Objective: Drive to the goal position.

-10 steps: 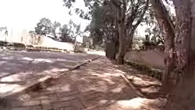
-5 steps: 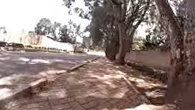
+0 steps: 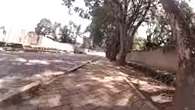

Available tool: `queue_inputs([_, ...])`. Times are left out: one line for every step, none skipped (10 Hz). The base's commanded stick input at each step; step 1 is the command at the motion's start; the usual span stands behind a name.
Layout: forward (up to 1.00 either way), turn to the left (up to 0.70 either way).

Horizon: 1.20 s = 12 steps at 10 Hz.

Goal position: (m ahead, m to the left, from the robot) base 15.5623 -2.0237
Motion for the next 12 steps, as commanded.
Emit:
queue_inputs([0.5, -0.24])
queue_inputs([0.5, -0.45])
queue_inputs([0.5, -0.5])
queue_inputs([0.5, -0.5])
queue_inputs([0.5, -0.5])
queue_inputs([0.5, -0.5])
queue_inputs([0.5, -0.44])
queue_inputs([0.5, -0.31])
queue_inputs([0.5, -0.18])
queue_inputs([0.5, -0.05])
queue_inputs([0.5, 0.0])
queue_inputs([0.5, 0.0])
